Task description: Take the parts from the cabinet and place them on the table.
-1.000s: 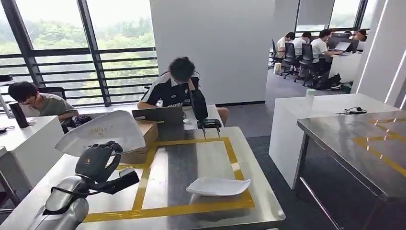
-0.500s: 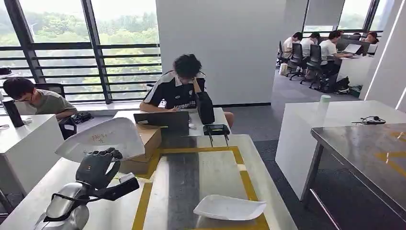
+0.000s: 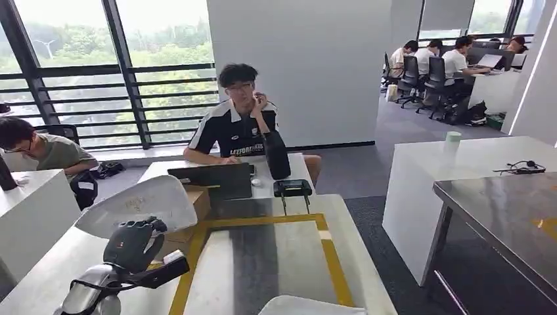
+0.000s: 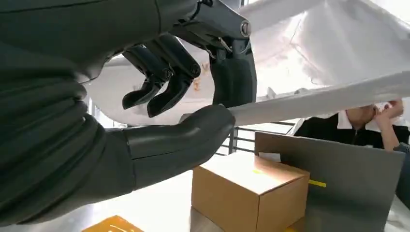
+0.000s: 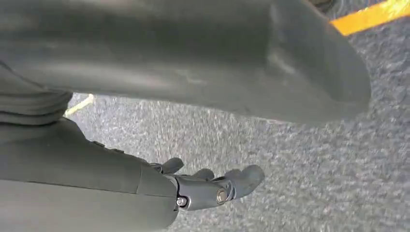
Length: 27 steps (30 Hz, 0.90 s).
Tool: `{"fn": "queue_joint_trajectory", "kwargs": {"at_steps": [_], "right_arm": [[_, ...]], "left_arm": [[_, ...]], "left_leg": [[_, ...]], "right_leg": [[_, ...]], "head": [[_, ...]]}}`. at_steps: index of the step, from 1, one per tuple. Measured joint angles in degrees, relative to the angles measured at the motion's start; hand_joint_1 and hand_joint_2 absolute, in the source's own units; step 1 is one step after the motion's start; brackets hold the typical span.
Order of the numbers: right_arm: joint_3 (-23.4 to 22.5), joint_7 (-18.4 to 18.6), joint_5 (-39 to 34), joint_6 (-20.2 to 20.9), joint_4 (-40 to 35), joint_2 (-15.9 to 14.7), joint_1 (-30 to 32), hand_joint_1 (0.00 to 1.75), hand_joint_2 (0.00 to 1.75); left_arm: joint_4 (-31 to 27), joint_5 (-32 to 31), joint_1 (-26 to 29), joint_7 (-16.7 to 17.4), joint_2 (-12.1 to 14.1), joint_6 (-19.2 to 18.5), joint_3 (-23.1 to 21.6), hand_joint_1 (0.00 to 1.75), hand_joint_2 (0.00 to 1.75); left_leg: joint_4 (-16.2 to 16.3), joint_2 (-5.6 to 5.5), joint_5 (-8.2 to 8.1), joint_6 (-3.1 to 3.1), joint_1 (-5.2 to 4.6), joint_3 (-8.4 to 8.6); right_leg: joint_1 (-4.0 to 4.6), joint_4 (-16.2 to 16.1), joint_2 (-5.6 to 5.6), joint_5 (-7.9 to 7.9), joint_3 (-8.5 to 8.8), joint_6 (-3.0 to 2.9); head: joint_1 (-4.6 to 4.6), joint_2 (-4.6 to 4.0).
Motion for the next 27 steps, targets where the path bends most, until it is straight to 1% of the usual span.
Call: {"fn": "queue_joint_trajectory", "kwargs": {"at_steps": [1,2,3,4,5,6,7,8,10,11,12,15,16,17,18,19,20,21,24,27], "right_arm": [[0.0,0.0,0.0,0.0,0.0,0.0,0.0,0.0,0.0],[0.0,0.0,0.0,0.0,0.0,0.1,0.0,0.0,0.0],[0.0,0.0,0.0,0.0,0.0,0.1,0.1,0.0,0.0],[0.0,0.1,0.0,0.1,0.0,0.1,0.0,0.0,0.0],[0.0,0.2,0.1,0.1,0.0,0.1,-0.2,0.0,0.0],[0.0,0.2,0.1,0.1,0.0,0.1,-0.1,0.0,0.0],[0.0,0.2,0.1,0.1,0.0,0.0,0.0,0.0,0.0],[0.0,0.2,0.1,0.1,0.0,0.0,-0.1,0.0,0.0],[0.0,0.1,0.1,0.1,0.0,0.0,-0.1,0.0,0.0],[0.0,0.1,0.1,0.1,0.0,0.0,-0.1,0.0,0.0],[0.0,0.1,0.1,0.2,0.0,0.0,-0.2,0.0,0.0],[0.0,0.4,0.1,0.2,0.0,0.0,-0.2,0.0,0.0],[0.0,0.3,0.1,0.2,0.0,0.0,-0.2,0.0,0.0],[0.0,0.3,0.1,0.1,0.0,0.0,-0.2,0.0,0.0],[0.0,0.3,0.0,0.1,0.0,0.0,-0.2,0.0,0.0],[0.0,0.3,0.0,0.1,0.0,0.0,-0.2,0.0,0.0],[0.0,0.3,0.0,0.1,0.0,0.0,-0.2,0.0,0.0],[0.0,0.2,0.0,0.1,0.0,0.0,-0.2,0.0,0.0],[0.0,0.2,0.0,0.1,0.0,0.0,-0.3,0.0,0.0],[0.0,0.4,0.0,0.1,0.0,0.0,-0.3,0.0,0.0]], "left_arm": [[0.0,0.0,0.0,0.4,0.1,0.0,0.0,1.75,1.75],[0.2,0.0,0.0,0.4,0.3,0.0,0.1,1.75,1.75],[0.5,0.5,0.3,0.2,0.5,0.1,0.3,1.75,1.75],[0.8,1.5,0.6,-1.0,0.9,0.0,0.7,1.75,1.75],[1.0,2.8,1.1,-2.4,1.0,-0.6,1.1,1.75,1.75],[1.2,4.1,1.8,-3.8,1.4,-1.0,1.7,1.75,1.75],[1.5,5.5,2.3,-5.0,1.6,-1.7,2.4,1.75,1.75],[1.8,6.3,2.6,-5.6,1.9,-2.2,3.0,1.75,1.75],[2.9,7.3,3.4,-6.6,2.9,-4.2,4.5,1.75,1.75],[3.4,7.5,3.9,-7.0,3.4,-4.7,5.0,1.75,1.75],[3.8,7.7,4.4,-7.2,3.9,-5.1,5.6,1.75,1.75],[5.0,8.1,5.8,-7.4,5.0,-5.5,6.8,1.75,1.75],[5.2,8.1,6.1,-7.3,5.4,-5.6,7.2,1.75,1.75],[5.4,8.1,6.4,-7.3,5.5,-5.7,7.5,0.0,1.75],[5.6,8.1,6.6,-7.2,5.7,-5.7,7.8,0.0,1.75],[5.8,8.1,6.8,-7.0,5.7,-5.7,8.0,0.0,1.75],[5.9,8.1,6.9,-6.9,5.7,-5.6,8.2,0.0,1.75],[6.0,7.8,6.9,-6.8,5.7,-5.3,8.3,0.0,0.0],[6.1,6.8,7.1,-6.6,5.4,-4.3,8.5,0.0,0.0],[6.1,5.6,7.1,-5.2,5.2,-3.5,8.5,0.0,0.0]], "left_leg": [[-3.8,0.02,2.94,0.15,-0.01,0.6],[-9.1,0.24,8.09,0.34,-0.06,1.55],[-13.4,0.69,13.5,0.52,-0.09,1.92],[-14.8,0.8,13.98,0.7,-0.3,1.34],[-14.6,0.6,14.15,0.97,-0.52,1.97],[-14.4,0.56,14.35,1.09,-0.43,2.02],[-14.7,0.43,14.64,0.66,-0.13,2.04],[-14.7,0.28,14.63,0.69,-0.15,1.94],[-14.6,0.19,14.26,1.15,-0.23,2.01],[-14.7,0.19,14.12,1.25,-0.24,2.06],[-14.6,0.2,14.0,1.43,-0.27,2.07],[-14.6,0.12,13.88,1.61,-0.28,2.07],[-14.6,0.09,13.85,1.66,-0.29,2.07],[-14.6,0.08,13.84,1.67,-0.29,2.08],[-14.6,0.07,13.82,1.71,-0.29,2.08],[-14.5,0.03,13.83,1.72,-0.29,2.08],[-14.5,-0.01,13.85,1.74,-0.29,2.1],[-14.5,-0.02,13.87,1.76,-0.29,2.12],[-14.5,0.03,13.91,1.75,-0.28,2.29],[-14.5,0.11,13.92,1.74,-0.27,2.47]], "right_leg": [[0.0,0.0,0.01,-0.64,0.85,0.09],[0.0,0.0,0.01,-1.3,1.64,0.25],[0.01,0.0,0.08,-1.8,1.77,0.43],[0.19,0.5,0.43,-2.36,2.12,0.84],[0.32,0.4,0.45,-2.88,2.13,1.27],[0.36,0.1,0.45,-3.11,2.25,1.48],[0.6,0.3,0.35,-3.2,2.37,0.63],[0.59,0.2,0.33,-3.17,2.36,-0.01],[0.61,-0.4,0.26,-3.17,2.72,0.01],[0.61,-0.6,0.24,-3.22,2.87,0.09],[0.6,-0.9,0.22,-3.35,3.01,0.31],[0.61,-1.2,0.03,-3.37,3.18,0.38],[0.6,-1.3,-0.02,-3.39,3.21,0.56],[0.59,-1.3,-0.05,-3.42,3.2,0.82],[0.57,-1.3,-0.08,-3.43,3.22,1.18],[0.56,-1.4,-0.13,-3.41,3.23,1.43],[0.56,-1.4,-0.2,-3.4,3.26,1.45],[0.56,-1.4,-0.24,-3.38,3.28,1.49],[0.57,-1.3,-0.25,-3.33,3.37,1.57],[0.58,-1.3,-0.23,-3.28,3.48,1.65]], "head": [[0.0,0.0],[0.0,0.0],[-0.04,0.0],[0.0,0.0],[-0.02,0.0],[-0.02,0.0],[0.02,0.0],[0.02,0.0],[0.04,0.0],[0.04,0.0],[0.04,0.0],[0.04,0.0],[0.04,0.0],[0.04,0.0],[0.04,0.0],[0.04,0.0],[0.04,0.0],[0.04,0.0],[0.02,0.0],[0.02,0.0]]}}
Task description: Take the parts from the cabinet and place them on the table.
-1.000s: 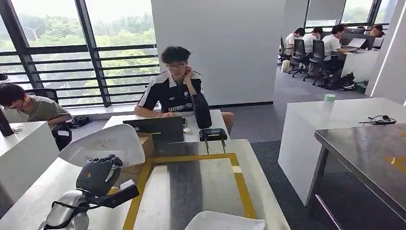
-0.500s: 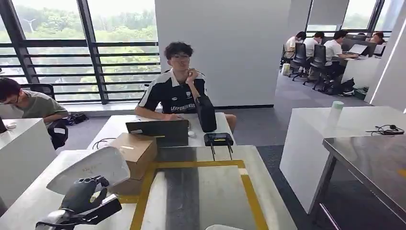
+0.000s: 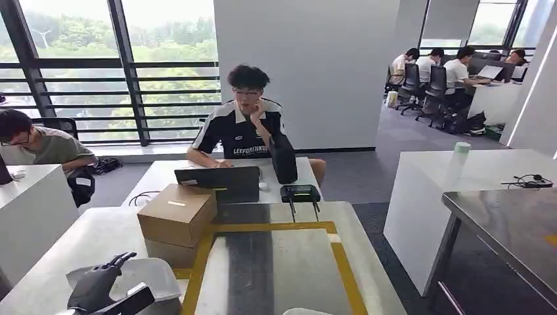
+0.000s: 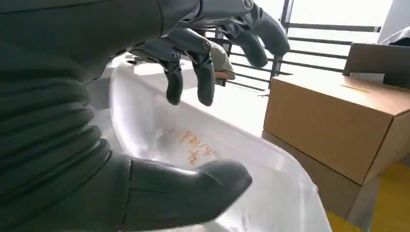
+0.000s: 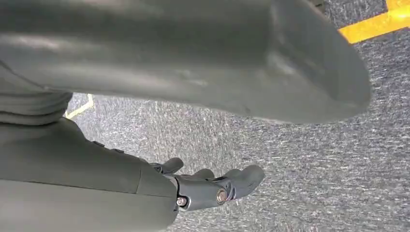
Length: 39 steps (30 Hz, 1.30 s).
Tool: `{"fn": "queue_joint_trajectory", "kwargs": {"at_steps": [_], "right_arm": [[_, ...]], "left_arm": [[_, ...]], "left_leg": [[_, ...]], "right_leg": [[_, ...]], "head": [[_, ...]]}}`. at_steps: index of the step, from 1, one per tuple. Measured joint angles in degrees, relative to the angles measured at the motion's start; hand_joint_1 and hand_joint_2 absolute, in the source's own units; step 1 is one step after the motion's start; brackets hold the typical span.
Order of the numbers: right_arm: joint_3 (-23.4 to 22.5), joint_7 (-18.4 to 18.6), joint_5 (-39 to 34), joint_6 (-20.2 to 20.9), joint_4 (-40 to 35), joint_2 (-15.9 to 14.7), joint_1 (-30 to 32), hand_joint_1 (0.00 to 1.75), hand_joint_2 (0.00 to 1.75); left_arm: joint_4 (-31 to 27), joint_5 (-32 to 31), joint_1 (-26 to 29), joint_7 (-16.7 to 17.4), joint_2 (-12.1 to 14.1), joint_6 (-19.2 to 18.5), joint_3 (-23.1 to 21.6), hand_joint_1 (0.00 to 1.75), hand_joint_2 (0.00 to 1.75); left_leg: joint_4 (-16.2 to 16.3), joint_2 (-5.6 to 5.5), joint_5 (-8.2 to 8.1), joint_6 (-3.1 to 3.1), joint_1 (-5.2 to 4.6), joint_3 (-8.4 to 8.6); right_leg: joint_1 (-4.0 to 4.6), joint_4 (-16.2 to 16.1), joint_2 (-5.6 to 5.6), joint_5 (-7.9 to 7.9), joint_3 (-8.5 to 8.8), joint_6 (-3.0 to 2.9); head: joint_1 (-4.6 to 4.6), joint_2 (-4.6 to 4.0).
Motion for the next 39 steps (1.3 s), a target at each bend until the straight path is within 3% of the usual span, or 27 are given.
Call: {"fn": "queue_joint_trajectory", "kwargs": {"at_steps": [10,12,14,15,17,18,19,20,22,23,24,25,27,28,29,30,32,33,34,35,36,37,38,39], "right_arm": [[0.0,0.5,0.3,0.0,0.0,0.0,0.0,0.0,0.0],[0.0,0.4,0.5,0.0,0.0,0.3,-0.1,0.0,0.0],[0.0,0.2,0.5,-0.2,0.0,0.3,-0.1,0.0,0.0],[0.0,0.1,0.5,-0.2,0.0,0.3,-0.1,0.0,0.0],[0.0,0.1,0.5,-0.2,0.0,0.3,-0.1,0.0,0.0],[0.0,0.1,0.5,-0.2,0.0,0.3,0.0,0.0,0.0],[0.0,0.2,0.5,-0.2,0.0,0.3,0.1,0.0,0.0],[0.0,0.2,0.5,-0.2,0.0,0.3,0.1,0.0,0.0],[0.0,0.1,0.6,-0.2,0.0,0.3,0.0,0.0,0.0],[0.0,0.0,0.7,-0.1,0.0,0.3,-0.1,0.0,0.0],[0.0,-0.1,1.0,0.1,0.0,0.5,0.0,0.0,0.0],[0.0,-0.2,1.2,0.3,0.0,0.5,0.0,0.0,0.0],[0.0,-0.2,1.1,0.6,0.0,0.5,0.0,0.0,0.0],[0.0,-0.2,1.1,0.9,0.0,0.5,0.0,0.0,0.0],[0.0,-0.1,1.0,1.0,0.0,0.5,-0.1,0.0,0.0],[0.0,0.0,0.8,1.0,0.0,0.5,-0.1,0.0,0.0],[0.0,0.1,0.6,0.9,0.0,0.5,-0.1,0.0,0.0],[0.0,0.1,0.6,0.9,0.0,0.5,-0.1,0.0,0.0],[0.0,0.2,0.5,0.9,0.0,0.5,-0.1,0.0,0.0],[0.0,0.3,0.5,0.9,0.0,0.5,-0.1,0.0,0.0],[0.0,0.4,0.5,0.9,0.0,0.5,-0.1,0.0,0.0],[0.0,0.5,0.5,0.9,0.0,0.5,-0.2,0.0,0.0],[0.0,0.6,0.5,0.8,0.0,0.5,-0.2,0.0,0.0],[0.0,0.6,0.4,0.8,0.0,0.5,-0.2,0.0,0.0]], "left_arm": [[-0.2,-3.3,-0.8,2.6,-0.9,1.9,0.0,0.0,0.0],[-0.5,-4.1,-1.1,2.8,-1.0,2.6,0.0,0.0,0.0],[-1.2,-4.7,-1.7,3.0,-1.5,3.1,0.0,0.0,0.0],[-1.2,-4.8,-2.2,3.2,-1.6,3.2,0.0,0.0,0.0],[-1.2,-4.8,-2.4,3.4,-1.9,3.2,0.0,0.0,0.0],[-1.2,-4.9,-2.4,3.5,-2.1,3.2,0.0,0.0,0.0],[-1.2,-4.9,-2.3,3.5,-2.3,3.2,0.0,0.0,0.0],[-1.2,-4.9,-2.3,3.5,-2.4,3.2,0.0,0.0,0.0],[-1.3,-4.9,-2.3,2.9,-2.6,3.5,0.0,0.0,0.0],[-1.5,-5.2,-2.3,2.4,-2.6,3.6,0.0,0.0,0.0],[-1.7,-5.6,-2.4,2.2,-2.6,4.0,0.0,0.0,0.0],[-1.8,-6.2,-2.4,1.8,-2.6,4.2,0.0,0.0,0.0],[-2.3,-7.1,-2.3,1.3,-2.9,4.7,-0.1,0.0,0.0],[-2.4,-7.3,-2.3,1.2,-2.9,4.8,-0.1,0.0,0.0],[-2.6,-7.8,-2.3,1.2,-2.9,4.8,-0.2,0.0,0.0],[-2.9,-8.3,-2.3,1.4,-3.0,4.9,-0.3,0.0,0.0],[-3.2,-8.8,-2.3,1.5,-3.3,5.0,-0.5,0.0,0.0],[-3.2,-8.9,-2.1,1.5,-3.5,5.0,-0.5,0.0,0.0],[-3.2,-9.0,-1.9,1.5,-3.5,5.1,-0.6,0.0,0.0],[-3.3,-9.3,-1.8,1.6,-3.5,5.2,-0.7,0.0,0.0],[-3.4,-9.6,-1.8,1.7,-3.6,5.3,-0.8,0.0,0.0],[-3.7,-10.0,-1.8,1.7,-3.6,5.4,-1.0,0.0,0.0],[-4.1,-10.0,-1.9,1.6,-3.7,5.5,-1.1,0.0,0.0],[-4.1,-10.0,-2.0,1.5,-3.8,5.5,-1.3,0.0,0.0]], "left_leg": [[0.0,0.0,0.05,-0.07,0.04,0.16],[-0.4,-0.17,-0.25,0.79,-0.28,0.27],[-2.4,0.03,0.63,1.12,0.53,1.67],[-2.4,0.09,0.69,1.26,0.6,1.74],[-2.3,0.14,0.59,1.32,0.55,1.71],[-2.2,0.11,0.55,1.23,0.56,1.61],[-2.0,0.02,0.53,1.13,0.63,1.55],[-1.8,-0.03,0.67,0.76,0.8,1.45],[-0.8,-0.1,0.36,0.08,1.28,1.11],[0.0,-0.06,0.03,-0.59,1.35,0.69],[0.4,-0.1,0.05,-1.12,1.02,0.19],[0.5,-0.17,0.2,-1.46,1.01,-0.07],[0.0,-0.1,0.77,-2.35,1.3,-0.09],[-0.1,-0.14,0.95,-2.67,1.32,-0.17],[0.6,0.07,-0.31,-2.79,1.55,-0.87],[3.1,0.15,-2.68,-2.9,1.5,-1.75],[12.5,0.15,-7.73,-3.19,1.51,-4.96],[16.4,0.16,-9.32,-3.3,1.52,-6.12],[17.8,0.16,-9.62,-3.33,1.53,-6.22],[16.6,0.17,-8.7,-3.3,1.58,-5.14],[13.3,0.19,-6.83,-3.28,1.66,-3.03],[8.3,0.22,-4.24,-3.32,1.75,-0.19],[3.4,0.26,-2.76,-3.43,1.88,1.93],[3.1,0.14,-3.86,-3.62,1.41,2.66]], "right_leg": [[0.03,0.1,0.0,0.0,0.11,0.0],[-0.3,-0.8,-0.18,0.25,0.46,0.98],[-0.06,0.6,0.11,-0.54,0.4,1.26],[-0.1,3.8,0.25,-2.48,-1.27,1.28],[-0.38,13.1,0.32,-6.78,-6.3,1.5],[-0.45,17.0,0.33,-7.7,-8.65,1.68],[-0.59,17.6,0.33,-7.05,-9.27,1.81],[-0.84,15.2,0.32,-4.91,-8.51,1.95],[-1.35,5.6,0.31,0.51,-4.26,2.37],[-1.57,1.4,0.28,1.61,-2.89,2.6],[-1.06,2.3,0.77,2.12,-3.43,2.39],[-1.17,2.7,0.79,2.02,-3.86,1.45],[-0.72,2.8,0.81,2.32,-4.27,0.67],[-0.84,2.4,0.75,2.77,-4.42,0.0],[-1.04,1.9,0.63,3.25,-4.44,-0.68],[-1.04,1.6,0.63,3.61,-4.58,-1.17],[-0.91,1.5,0.54,4.04,-5.04,-1.39],[-0.89,1.5,0.51,4.07,-5.22,-1.39],[-0.89,1.5,0.51,4.12,-5.29,-1.33],[-0.92,1.6,0.52,4.13,-5.34,-1.3],[-0.98,1.7,0.52,4.11,-5.32,-1.24],[-1.15,2.0,0.53,3.93,-5.29,-0.97],[-1.28,2.3,0.53,3.66,-5.34,-0.57],[-1.05,2.3,0.58,3.76,-5.68,-0.08]], "head": [[0.0,0.0],[0.0,0.0],[0.04,-0.02],[0.11,0.0],[0.11,0.0],[0.11,0.0],[0.13,0.0],[0.15,0.0],[0.22,0.0],[0.33,0.0],[0.48,0.0],[0.44,0.04],[0.93,0.04],[1.13,0.04],[2.1,0.18],[2.69,0.24],[3.8,0.42],[3.89,0.42],[4.26,0.52],[4.44,0.52],[4.42,0.52],[4.46,0.52],[4.52,0.52],[4.35,0.5]]}}
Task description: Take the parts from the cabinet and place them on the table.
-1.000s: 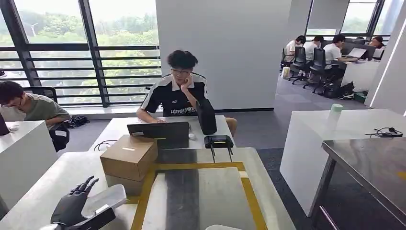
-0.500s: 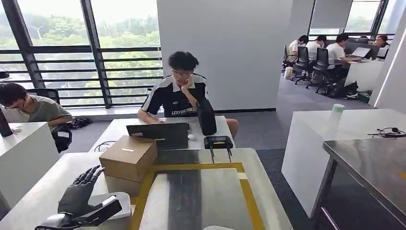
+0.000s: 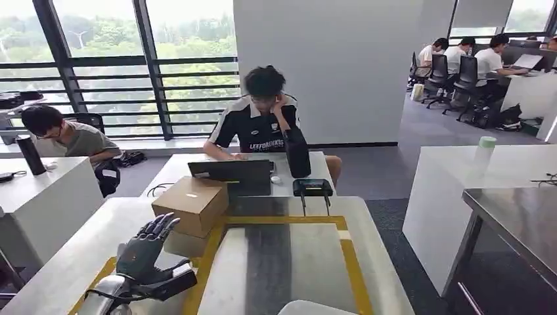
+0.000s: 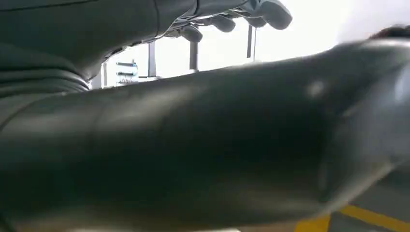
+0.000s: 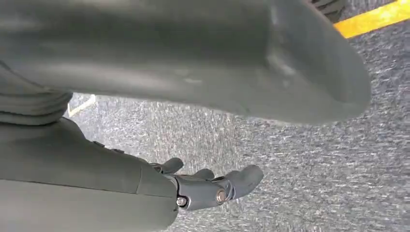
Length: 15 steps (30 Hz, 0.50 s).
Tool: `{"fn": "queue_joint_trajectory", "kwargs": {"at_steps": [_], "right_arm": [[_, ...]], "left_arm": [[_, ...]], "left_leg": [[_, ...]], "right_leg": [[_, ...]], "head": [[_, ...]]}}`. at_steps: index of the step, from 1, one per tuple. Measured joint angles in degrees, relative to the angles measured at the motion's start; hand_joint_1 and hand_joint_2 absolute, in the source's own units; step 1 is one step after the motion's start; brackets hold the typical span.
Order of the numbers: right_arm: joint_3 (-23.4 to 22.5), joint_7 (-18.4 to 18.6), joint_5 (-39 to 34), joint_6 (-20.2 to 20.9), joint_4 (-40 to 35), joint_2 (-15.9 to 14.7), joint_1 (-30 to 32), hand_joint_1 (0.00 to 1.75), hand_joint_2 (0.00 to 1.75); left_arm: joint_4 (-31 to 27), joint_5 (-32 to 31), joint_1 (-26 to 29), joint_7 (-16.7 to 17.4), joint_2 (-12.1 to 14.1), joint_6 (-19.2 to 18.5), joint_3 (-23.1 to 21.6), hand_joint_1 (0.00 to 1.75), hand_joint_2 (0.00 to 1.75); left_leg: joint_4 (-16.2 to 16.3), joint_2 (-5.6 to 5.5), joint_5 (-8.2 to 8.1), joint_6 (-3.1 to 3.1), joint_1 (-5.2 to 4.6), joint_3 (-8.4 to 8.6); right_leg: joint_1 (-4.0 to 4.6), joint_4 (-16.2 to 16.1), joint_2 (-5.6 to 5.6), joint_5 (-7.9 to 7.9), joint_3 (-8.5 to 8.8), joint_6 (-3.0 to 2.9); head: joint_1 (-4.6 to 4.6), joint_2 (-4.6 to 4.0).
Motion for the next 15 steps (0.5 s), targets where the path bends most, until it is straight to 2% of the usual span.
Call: {"fn": "queue_joint_trajectory", "kwargs": {"at_steps": [1,2,4,5,6,7,8,9,10,11,12,14,15], "right_arm": [[0.0,0.0,0.0,-0.1,0.0,0.0,-0.1,0.0,0.0],[0.0,0.0,0.0,0.0,0.0,0.0,-0.1,0.0,0.0],[0.0,0.0,0.0,-0.1,0.0,0.1,-0.1,0.0,0.0],[0.0,0.2,-0.1,-0.1,0.0,0.1,-0.1,0.0,0.0],[0.0,0.3,-0.4,0.0,0.0,0.1,-0.1,0.0,0.0],[-0.1,0.5,-0.6,0.0,0.0,0.1,-0.1,0.0,0.0],[-0.2,0.6,-0.9,0.0,0.0,0.1,-0.1,0.0,0.0],[-0.4,0.6,-1.0,0.0,0.0,0.1,-0.1,0.0,0.0],[-0.6,0.7,-1.1,-0.1,0.0,0.1,-0.2,0.0,0.0],[-0.8,0.8,-1.1,-0.1,0.0,0.1,-0.2,0.0,0.0],[-0.8,0.8,-1.1,-0.1,0.0,0.1,-0.2,0.0,0.0],[-0.8,0.8,-1.0,-0.1,0.0,0.1,-0.2,0.0,0.0],[-0.8,0.8,-1.0,-0.1,0.0,0.1,-0.4,0.0,0.0]], "left_arm": [[0.0,0.0,0.0,-0.1,0.0,0.0,-0.2,0.0,0.0],[0.0,0.0,0.2,-0.1,-0.1,0.0,-0.2,0.0,0.0],[-0.2,0.0,0.5,-0.4,-0.3,0.0,-0.3,0.0,0.0],[-0.3,0.0,0.4,-0.7,-0.4,0.0,-0.5,0.0,0.0],[-0.5,0.0,0.4,-0.8,-0.4,0.0,-0.6,0.0,0.0],[-0.6,0.0,0.4,-0.9,-0.5,0.0,-0.7,0.0,0.0],[-0.7,0.0,0.4,-0.9,-0.8,0.0,-0.8,0.0,0.0],[-0.7,0.0,0.4,-0.9,-1.0,-0.2,-1.0,0.0,1.75],[-0.7,0.0,0.4,-0.8,-1.1,-0.3,-1.2,0.0,1.75],[-0.7,0.0,0.4,-0.8,-1.2,-0.3,-1.2,0.0,1.75],[-0.7,0.1,0.4,-0.7,-1.2,-0.3,-1.2,0.0,1.75],[-0.7,0.4,0.4,-0.9,-1.1,-0.3,-1.2,0.0,1.75],[-0.8,0.5,0.4,-1.0,-1.0,-0.2,-1.2,0.0,1.75]], "left_leg": [[-0.9,-0.2,0.11,0.46,0.04,0.21],[-1.1,-0.21,-0.17,0.61,-0.02,0.03],[-1.0,-0.33,-0.07,1.34,-0.14,-0.48],[-1.3,-0.2,0.19,2.05,0.14,-0.54],[-1.3,-0.17,0.41,2.52,0.06,-0.63],[-1.3,-0.07,0.62,3.08,-0.03,-0.87],[-1.3,-0.06,0.89,3.48,-0.22,-1.25],[-1.3,-0.06,1.15,3.85,-0.49,-1.6],[-1.3,-0.06,1.44,4.12,-0.76,-2.01],[-1.3,-0.1,1.87,4.35,-1.08,-2.49],[-1.3,-0.13,2.19,4.47,-1.34,-2.83],[-1.3,-0.27,2.87,4.6,-1.83,-3.36],[-1.3,-0.13,3.24,4.61,-1.77,-3.48]], "right_leg": [[0.16,0.5,0.06,0.21,-0.45,0.41],[0.21,0.4,0.06,0.39,-0.7,0.72],[0.15,0.1,0.02,0.91,-1.04,1.49],[-0.01,0.6,-0.06,0.09,-1.21,1.69],[0.1,1.9,-0.09,-1.49,-1.53,1.78],[0.16,5.5,-0.08,-4.38,-2.72,1.81],[0.36,10.9,-0.08,-7.36,-4.56,1.82],[0.53,15.0,-0.08,-9.27,-5.96,1.71],[0.76,17.5,-0.07,-10.11,-6.63,1.46],[1.12,17.3,-0.06,-9.61,-5.88,0.96],[1.44,14.9,-0.04,-8.24,-4.11,0.41],[2.57,4.8,0.1,-4.13,2.6,-1.23],[3.05,0.2,0.18,-5.11,4.95,-2.56]], "head": [[-0.05,0.0],[0.04,0.02],[0.06,0.02],[0.08,0.02],[0.1,0.02],[0.21,0.02],[0.24,0.02],[0.3,0.02],[0.41,0.02],[0.41,0.02],[0.41,0.02],[0.41,0.02],[0.37,0.02]]}}
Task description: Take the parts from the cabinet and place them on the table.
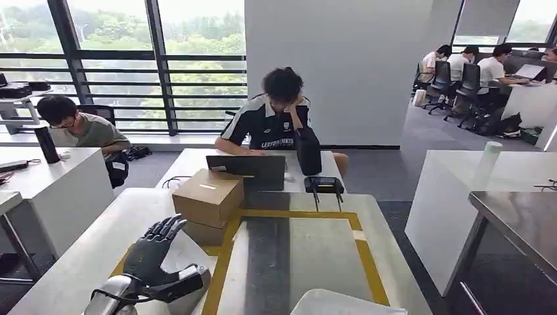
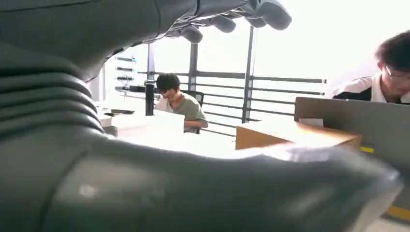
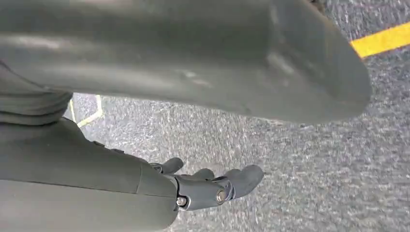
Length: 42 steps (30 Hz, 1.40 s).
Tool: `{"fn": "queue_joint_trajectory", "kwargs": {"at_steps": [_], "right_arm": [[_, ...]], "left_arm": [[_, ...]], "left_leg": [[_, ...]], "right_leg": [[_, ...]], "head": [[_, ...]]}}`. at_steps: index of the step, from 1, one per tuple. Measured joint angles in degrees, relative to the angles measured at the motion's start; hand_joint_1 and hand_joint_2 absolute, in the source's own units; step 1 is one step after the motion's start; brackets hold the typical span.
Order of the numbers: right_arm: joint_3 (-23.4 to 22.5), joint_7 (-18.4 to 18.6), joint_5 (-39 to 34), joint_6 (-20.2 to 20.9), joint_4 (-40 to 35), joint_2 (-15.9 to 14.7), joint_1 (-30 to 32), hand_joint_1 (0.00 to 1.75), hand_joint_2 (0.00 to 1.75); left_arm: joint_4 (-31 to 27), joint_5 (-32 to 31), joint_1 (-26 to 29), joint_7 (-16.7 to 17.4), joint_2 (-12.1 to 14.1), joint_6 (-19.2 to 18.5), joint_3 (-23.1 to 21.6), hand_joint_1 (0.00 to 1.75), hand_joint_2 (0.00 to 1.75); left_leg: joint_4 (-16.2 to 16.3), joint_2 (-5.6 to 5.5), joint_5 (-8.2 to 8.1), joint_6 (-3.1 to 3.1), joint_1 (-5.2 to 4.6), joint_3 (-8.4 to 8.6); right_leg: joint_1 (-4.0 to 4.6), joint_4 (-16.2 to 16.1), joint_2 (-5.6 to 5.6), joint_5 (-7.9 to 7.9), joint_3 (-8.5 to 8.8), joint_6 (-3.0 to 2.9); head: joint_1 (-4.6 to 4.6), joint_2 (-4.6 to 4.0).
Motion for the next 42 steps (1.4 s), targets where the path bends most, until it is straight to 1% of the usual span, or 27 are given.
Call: {"fn": "queue_joint_trajectory", "kwargs": {"at_steps": [2,8,9,10,11,12,14,15,16,17,18,21,22,24,26,27,28,30,31,32,33,34,35,37,39,41,42], "right_arm": [[0.0,0.0,0.0,0.0,0.0,0.1,0.0,0.0,0.0],[0.0,0.1,0.0,0.0,0.0,0.1,0.0,0.0,0.0],[0.0,0.2,0.0,-0.1,0.0,0.1,0.0,0.0,0.0],[-0.1,0.2,0.1,-0.6,0.0,0.4,0.0,0.0,0.0],[-0.1,0.2,0.7,-1.4,0.0,0.4,0.1,0.0,0.0],[-0.1,0.4,1.0,-1.6,0.0,0.4,0.2,0.0,0.0],[-0.1,0.6,1.2,-2.3,0.0,0.4,0.2,0.0,0.0],[-0.1,0.7,1.3,-2.8,0.0,0.3,0.2,0.0,0.0],[-0.1,0.6,1.4,-3.2,0.0,0.3,0.2,0.0,0.0],[-0.1,0.3,1.4,-4.1,-0.2,-0.4,0.2,0.0,0.0],[-0.1,0.2,1.4,-4.3,-0.2,-0.2,0.2,0.0,0.0],[-0.4,-1.4,0.0,-4.6,-0.2,-0.9,0.4,0.0,0.0],[-0.6,-1.7,-0.1,-4.6,-0.2,-1.1,0.4,0.0,0.0],[-0.6,-1.7,-0.2,-4.4,-0.2,-1.1,0.6,0.0,0.0],[-0.6,-1.7,-0.2,-4.2,-0.2,-1.2,0.6,0.0,0.0],[-0.6,-1.7,-0.1,-4.2,-0.2,-1.3,0.6,0.0,0.0],[-0.6,-1.7,-0.1,-4.2,-0.2,-1.3,0.6,0.0,0.0],[-0.7,-2.3,-0.2,-4.5,-0.3,-1.7,0.5,0.0,0.0],[-0.8,-3.0,-0.5,-5.1,-0.3,-2.1,0.4,0.0,0.0],[-0.9,-3.7,-0.4,-5.9,-0.5,-2.7,0.2,0.0,0.0],[-0.9,-4.2,-0.2,-6.4,-0.6,-2.9,0.1,0.0,0.0],[-0.9,-4.6,0.0,-6.9,-0.6,-3.4,0.1,0.0,0.0],[-0.9,-4.7,0.0,-7.1,-0.6,-3.5,0.0,0.0,0.0],[-1.2,-4.5,0.0,-7.8,-0.7,-4.1,0.1,0.0,0.0],[-1.4,-3.5,0.1,-8.7,-0.8,-4.6,0.2,0.0,0.0],[-1.5,-2.2,0.3,-8.9,-0.9,-5.0,0.6,0.0,0.0],[-1.5,-1.5,0.6,-8.9,-0.9,-5.2,0.8,0.0,0.0]], "left_arm": [[0.0,0.7,0.0,-0.6,0.5,0.2,0.0,0.0,1.75],[0.0,1.3,0.2,-1.2,0.5,0.5,0.0,0.0,1.75],[-0.1,1.6,0.6,-1.5,0.7,0.6,0.0,0.0,1.75],[-0.1,1.8,1.1,-1.6,1.0,0.8,0.0,0.0,1.75],[0.2,2.0,1.9,-1.7,1.8,1.5,0.0,0.0,1.75],[0.2,2.3,2.4,-1.9,2.1,1.8,0.0,0.0,1.75],[0.4,3.3,3.2,-2.7,2.9,2.4,0.0,0.0,1.75],[0.4,4.0,3.3,-3.5,3.1,3.0,0.0,0.0,1.75],[0.3,4.3,3.4,-3.8,3.3,3.4,0.0,0.0,1.75],[0.2,5.1,3.4,-4.4,3.4,4.1,0.0,0.0,1.75],[0.0,5.5,3.7,-4.7,3.5,4.5,0.1,0.0,1.75],[0.1,5.5,4.5,-4.7,3.8,5.4,0.1,0.0,1.75],[0.0,5.5,4.4,-4.6,3.8,5.4,0.1,0.0,1.75],[0.0,5.4,4.5,-4.5,3.7,5.5,0.1,0.0,1.75],[0.0,5.4,4.6,-4.5,3.8,5.5,0.1,0.0,1.75],[0.0,5.6,4.8,-4.7,3.8,5.5,0.1,0.0,1.75],[0.0,5.6,4.9,-4.7,3.8,5.5,0.1,0.0,1.75],[0.0,6.6,5.2,-5.5,3.8,5.4,0.1,0.0,1.75],[-0.3,6.8,5.1,-5.4,3.8,5.4,0.1,0.0,1.75],[-0.6,6.7,5.1,-5.0,3.6,5.4,0.1,0.0,1.75],[-0.8,6.6,4.9,-4.6,3.5,5.4,0.1,0.0,1.75],[-0.8,6.5,4.6,-4.1,3.5,5.4,0.1,0.0,1.75],[-0.8,6.5,4.3,-4.0,3.5,5.4,0.1,0.0,1.75],[-0.8,6.8,4.2,-4.1,3.4,5.4,0.1,0.0,1.75],[-0.8,6.7,4.2,-4.1,3.6,5.4,0.1,0.0,1.75],[-0.8,6.6,4.4,-3.5,3.6,5.4,0.1,0.0,1.75],[-0.8,6.6,4.7,-3.4,3.6,5.6,0.1,0.0,1.75]], "left_leg": [[-0.3,0.24,0.69,-0.68,0.36,0.05],[-0.7,0.19,1.64,-1.16,0.57,-0.11],[-1.5,0.11,2.51,-1.56,0.23,-0.06],[-1.0,-0.03,0.91,-1.96,0.04,-0.97],[12.4,0.13,-9.73,-3.49,1.13,-3.74],[14.5,0.14,-9.61,-3.74,1.29,-3.58],[12.8,0.15,-6.42,-4.25,1.68,-0.88],[8.5,0.2,-4.54,-4.5,1.91,2.55],[4.0,0.28,-4.86,-4.81,2.2,5.9],[-0.4,0.19,-8.03,-4.8,1.69,8.83],[0.3,-0.07,-7.22,-3.43,1.42,8.18],[-0.2,-0.07,-6.04,-1.41,1.05,6.8],[-0.2,0.18,-5.27,-0.74,1.27,6.62],[-0.3,0.2,-3.64,0.14,1.26,4.5],[-0.2,0.16,-1.94,0.23,1.05,2.26],[-0.2,0.14,-1.01,0.26,0.93,1.01],[-0.2,0.13,-0.42,0.25,0.89,0.2],[-0.1,0.09,1.23,0.02,0.87,-1.83],[-0.1,0.04,2.04,-0.18,0.86,-2.55],[-0.1,0.08,2.64,-0.38,0.89,-2.81],[-0.1,0.09,3.1,-0.73,0.75,-2.92],[-0.6,0.34,3.8,-1.14,0.89,-2.62],[-1.1,0.32,4.46,-1.5,1.11,-2.52],[-1.7,0.27,5.19,-2.06,0.88,-2.76],[2.3,0.23,-1.7,-2.63,1.06,-4.3],[11.3,0.26,-8.18,-3.32,1.24,-5.98],[15.1,0.27,-8.98,-3.53,1.29,-6.3]], "right_leg": [[0.37,-0.5,-0.19,1.31,0.27,0.36],[0.65,-0.8,-0.21,1.77,-0.06,0.11],[0.24,-1.7,-0.32,2.85,-0.2,-0.29],[-0.4,-3.1,-0.86,4.58,-0.4,-0.15],[-0.78,-3.1,-1.01,6.95,-3.43,-0.24],[-0.89,-2.9,-1.03,7.46,-4.25,-0.11],[-1.26,-2.1,-1.06,8.43,-6.29,0.31],[-1.49,-1.5,-1.07,8.86,-7.51,0.7],[-1.54,-0.9,-1.08,9.11,-8.14,1.04],[-1.46,-0.5,-1.12,9.47,-8.9,1.59],[-1.45,-0.5,-1.14,9.85,-8.74,1.95],[-1.81,-1.0,-1.0,11.67,-9.24,3.2],[-2.06,-0.4,-0.86,10.51,-9.62,3.57],[-2.02,5.7,-0.64,2.85,-12.13,3.87],[-1.98,14.5,-0.5,-2.58,-14.05,3.82],[-1.93,17.6,-0.43,-2.86,-14.0,3.66],[-1.86,18.2,-0.39,-1.99,-13.29,3.51],[-1.34,13.8,-0.33,2.33,-7.8,2.82],[-0.93,8.1,-0.3,2.74,-2.9,2.24],[-0.49,2.4,-0.27,-0.18,1.06,1.49],[-0.47,-1.3,-0.37,-1.55,2.91,1.39],[-0.24,-0.9,-0.39,-0.81,2.05,1.5],[-0.14,-0.8,-0.4,-0.65,1.89,1.2],[-0.83,-1.8,-0.67,1.5,1.25,0.67],[-0.92,-2.1,-0.87,3.13,-0.1,0.05],[-0.94,-2.1,-1.08,4.74,-1.79,0.12],[-0.98,-2.0,-1.16,5.51,-2.84,0.15]], "head": [[-0.07,-0.02],[0.07,0.0],[0.07,0.0],[-0.13,-0.02],[-0.22,-0.02],[-0.22,-0.02],[-0.2,-0.02],[-0.22,0.0],[-0.22,-0.02],[-0.33,-0.02],[-0.28,-0.02],[-0.57,-0.02],[-0.61,-0.11],[-0.5,-0.11],[-0.5,-0.11],[-0.52,-0.11],[-0.55,-0.11],[-0.52,-0.11],[-0.52,-0.11],[-0.5,-0.11],[-0.55,-0.11],[-0.71,-0.11],[-0.7,-0.11],[-0.7,-0.11],[-0.77,-0.15],[-0.81,-0.15],[-0.81,-0.15]]}}
